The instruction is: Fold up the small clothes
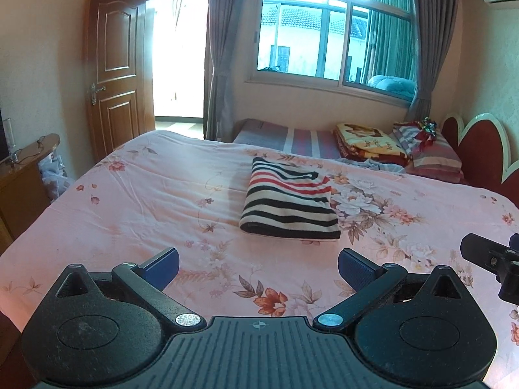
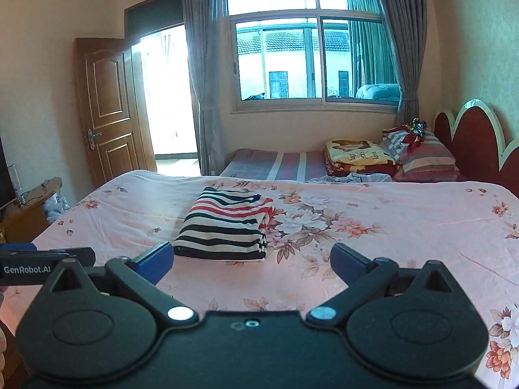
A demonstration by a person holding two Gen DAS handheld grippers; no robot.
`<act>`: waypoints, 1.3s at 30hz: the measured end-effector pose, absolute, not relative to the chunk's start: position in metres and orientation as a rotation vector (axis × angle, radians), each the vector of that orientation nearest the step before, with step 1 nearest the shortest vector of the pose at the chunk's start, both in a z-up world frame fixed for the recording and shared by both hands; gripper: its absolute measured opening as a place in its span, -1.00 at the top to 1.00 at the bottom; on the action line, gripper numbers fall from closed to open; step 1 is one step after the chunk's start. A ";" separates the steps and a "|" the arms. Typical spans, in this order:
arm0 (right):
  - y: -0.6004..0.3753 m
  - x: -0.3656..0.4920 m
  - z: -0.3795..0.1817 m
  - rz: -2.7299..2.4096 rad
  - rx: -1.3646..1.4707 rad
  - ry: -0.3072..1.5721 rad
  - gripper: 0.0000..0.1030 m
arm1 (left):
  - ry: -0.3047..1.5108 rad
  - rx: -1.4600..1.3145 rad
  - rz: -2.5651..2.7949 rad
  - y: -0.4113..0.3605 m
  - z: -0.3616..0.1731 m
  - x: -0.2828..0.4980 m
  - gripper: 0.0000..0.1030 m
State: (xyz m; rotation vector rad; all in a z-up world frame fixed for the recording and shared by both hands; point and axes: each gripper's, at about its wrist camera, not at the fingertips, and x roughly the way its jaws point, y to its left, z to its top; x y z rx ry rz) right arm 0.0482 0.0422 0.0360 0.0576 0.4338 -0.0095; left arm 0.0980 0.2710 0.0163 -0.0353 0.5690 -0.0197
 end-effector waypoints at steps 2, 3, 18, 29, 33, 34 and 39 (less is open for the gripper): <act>0.043 0.046 0.036 -0.010 0.061 0.434 -0.98 | 0.565 -0.004 -0.003 0.268 0.015 0.097 -1.00; 0.042 0.046 0.036 -0.012 0.061 0.433 -0.98 | 0.562 0.009 -0.001 0.266 0.015 0.096 -1.00; 0.041 0.049 0.026 -0.063 0.013 0.455 -0.98 | 0.551 0.035 -0.001 0.255 0.019 0.096 -1.00; 0.033 0.053 0.024 -0.079 0.013 0.468 -0.98 | 0.551 0.048 -0.007 0.248 0.021 0.098 -1.00; 0.030 0.055 0.024 -0.081 0.023 0.473 -0.98 | 0.554 0.056 -0.010 0.247 0.020 0.098 -1.00; 0.029 0.055 0.023 -0.080 0.024 0.474 -0.98 | 0.555 0.059 -0.010 0.246 0.019 0.098 -1.00; 0.028 0.057 0.022 -0.077 0.028 0.484 -0.98 | 0.560 0.066 -0.016 0.242 0.019 0.101 -1.00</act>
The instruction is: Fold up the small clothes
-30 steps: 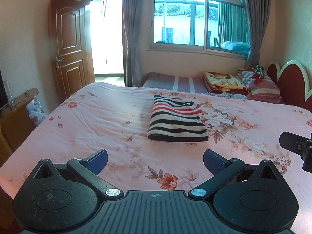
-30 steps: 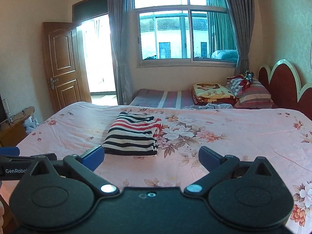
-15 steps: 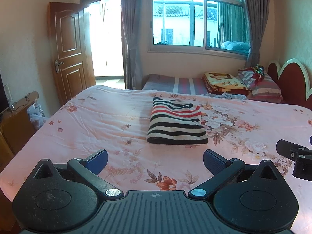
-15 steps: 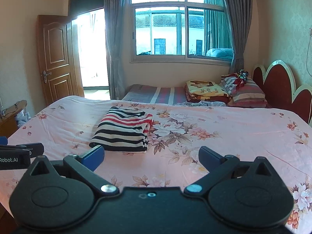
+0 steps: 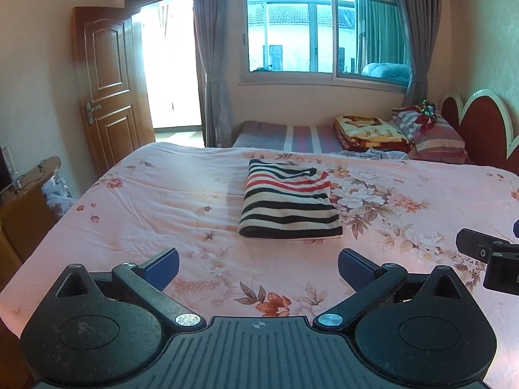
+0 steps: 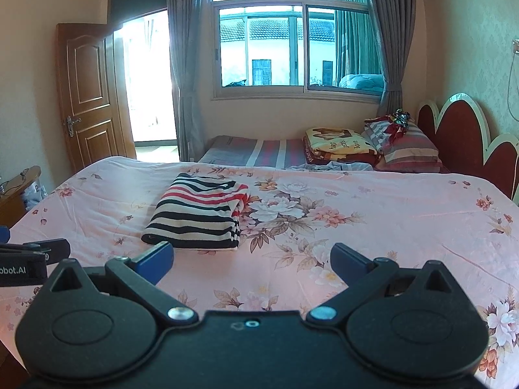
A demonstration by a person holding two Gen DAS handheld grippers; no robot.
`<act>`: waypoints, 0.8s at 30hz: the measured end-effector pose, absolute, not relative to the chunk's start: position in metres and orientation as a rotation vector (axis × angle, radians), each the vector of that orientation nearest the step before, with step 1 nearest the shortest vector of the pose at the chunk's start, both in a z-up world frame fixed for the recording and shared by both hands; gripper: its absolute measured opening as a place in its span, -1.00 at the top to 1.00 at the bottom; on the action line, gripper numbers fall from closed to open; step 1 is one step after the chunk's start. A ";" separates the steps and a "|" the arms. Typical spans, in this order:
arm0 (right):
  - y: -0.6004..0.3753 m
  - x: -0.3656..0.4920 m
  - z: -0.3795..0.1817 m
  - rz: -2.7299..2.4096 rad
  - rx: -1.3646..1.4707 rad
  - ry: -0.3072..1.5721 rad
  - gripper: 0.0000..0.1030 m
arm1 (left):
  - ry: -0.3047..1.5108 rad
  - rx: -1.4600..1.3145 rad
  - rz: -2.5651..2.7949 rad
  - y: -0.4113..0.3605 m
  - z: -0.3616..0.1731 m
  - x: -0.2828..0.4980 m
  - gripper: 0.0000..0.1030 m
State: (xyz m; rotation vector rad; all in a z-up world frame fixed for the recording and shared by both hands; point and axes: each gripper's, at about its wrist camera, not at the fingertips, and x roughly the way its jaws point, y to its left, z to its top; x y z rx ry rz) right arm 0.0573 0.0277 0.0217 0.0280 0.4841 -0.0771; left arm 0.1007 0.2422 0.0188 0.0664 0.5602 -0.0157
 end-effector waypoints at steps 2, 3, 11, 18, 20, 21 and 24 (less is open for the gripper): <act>0.028 0.059 0.021 -0.078 0.025 0.487 -0.98 | 0.561 0.067 -0.017 0.242 0.019 0.101 -1.00; 0.027 0.058 0.021 -0.076 0.026 0.487 -0.98 | 0.561 0.066 -0.017 0.242 0.019 0.102 -1.00; 0.027 0.060 0.019 -0.075 0.029 0.492 -0.98 | 0.567 0.066 -0.017 0.242 0.018 0.105 -1.00; 0.027 0.064 0.017 -0.072 0.028 0.497 -0.98 | 0.573 0.060 -0.017 0.243 0.015 0.109 -1.00; 0.028 0.065 0.015 -0.071 0.028 0.498 -0.98 | 0.577 0.058 -0.018 0.242 0.014 0.111 -1.00; 0.028 0.066 0.015 -0.072 0.027 0.499 -0.98 | 0.580 0.057 -0.019 0.243 0.013 0.111 -1.00; 0.028 0.066 0.015 -0.071 0.025 0.499 -0.98 | 0.586 0.053 -0.022 0.243 0.012 0.114 -1.00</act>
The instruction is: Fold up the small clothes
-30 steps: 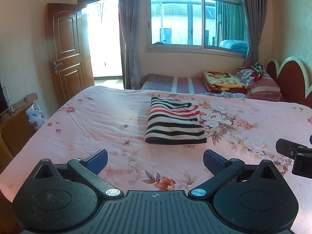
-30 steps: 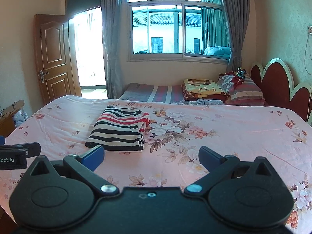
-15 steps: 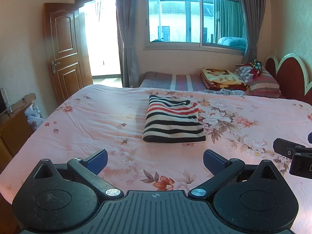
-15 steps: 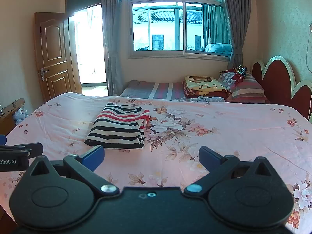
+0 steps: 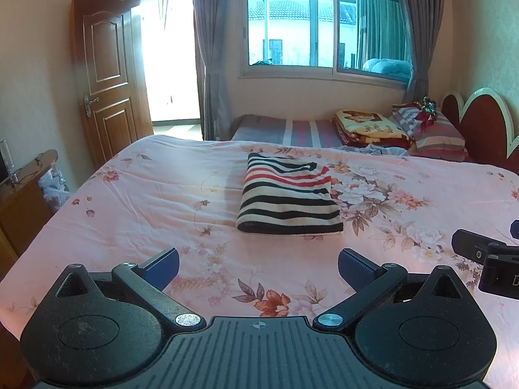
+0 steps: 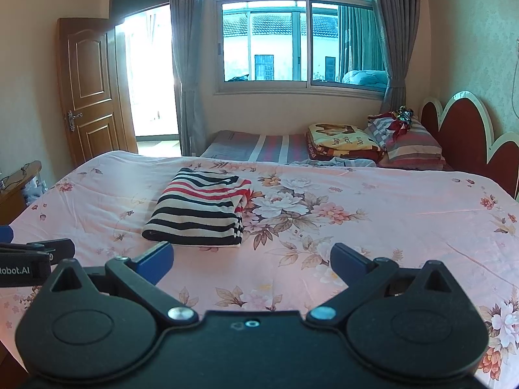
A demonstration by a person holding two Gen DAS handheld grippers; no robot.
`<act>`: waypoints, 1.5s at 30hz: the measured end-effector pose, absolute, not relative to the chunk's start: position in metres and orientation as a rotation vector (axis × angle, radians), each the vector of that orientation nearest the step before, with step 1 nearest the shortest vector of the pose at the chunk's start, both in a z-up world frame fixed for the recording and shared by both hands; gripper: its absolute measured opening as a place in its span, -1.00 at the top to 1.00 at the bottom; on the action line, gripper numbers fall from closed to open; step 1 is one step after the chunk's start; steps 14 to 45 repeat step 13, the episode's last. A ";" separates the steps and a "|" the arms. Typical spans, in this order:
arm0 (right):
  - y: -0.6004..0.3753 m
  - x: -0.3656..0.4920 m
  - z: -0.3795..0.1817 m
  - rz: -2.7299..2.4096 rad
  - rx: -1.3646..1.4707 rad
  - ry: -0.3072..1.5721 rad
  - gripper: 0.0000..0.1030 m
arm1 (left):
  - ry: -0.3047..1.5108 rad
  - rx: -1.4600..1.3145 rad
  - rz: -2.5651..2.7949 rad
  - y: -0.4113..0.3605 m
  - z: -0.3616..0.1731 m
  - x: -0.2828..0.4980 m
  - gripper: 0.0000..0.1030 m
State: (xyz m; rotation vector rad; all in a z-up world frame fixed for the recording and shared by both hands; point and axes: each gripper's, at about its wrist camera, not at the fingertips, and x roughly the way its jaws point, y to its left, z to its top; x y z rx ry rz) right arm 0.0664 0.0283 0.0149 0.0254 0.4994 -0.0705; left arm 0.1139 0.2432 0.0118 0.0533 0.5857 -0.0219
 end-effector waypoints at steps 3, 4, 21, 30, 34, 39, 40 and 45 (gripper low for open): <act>0.028 0.068 0.014 -0.072 0.019 0.500 -0.98 | 0.586 0.051 -0.023 0.244 0.010 0.115 -1.00; 0.029 0.068 0.014 -0.071 0.021 0.500 -0.98 | 0.587 0.051 -0.028 0.244 0.011 0.115 -1.00; 0.030 0.071 0.010 -0.070 0.016 0.512 -0.98 | 0.561 0.064 -0.049 0.243 0.008 0.122 -1.00; 0.030 0.071 0.010 -0.070 0.016 0.512 -0.98 | 0.561 0.064 -0.049 0.243 0.008 0.122 -1.00; 0.030 0.071 0.010 -0.070 0.016 0.512 -0.98 | 0.561 0.064 -0.049 0.243 0.008 0.122 -1.00; 0.030 0.071 0.010 -0.070 0.016 0.512 -0.98 | 0.561 0.064 -0.049 0.243 0.008 0.122 -1.00; 0.030 0.071 0.010 -0.070 0.016 0.512 -0.98 | 0.561 0.064 -0.049 0.243 0.008 0.122 -1.00; 0.030 0.071 0.010 -0.070 0.016 0.512 -0.98 | 0.561 0.064 -0.049 0.243 0.008 0.122 -1.00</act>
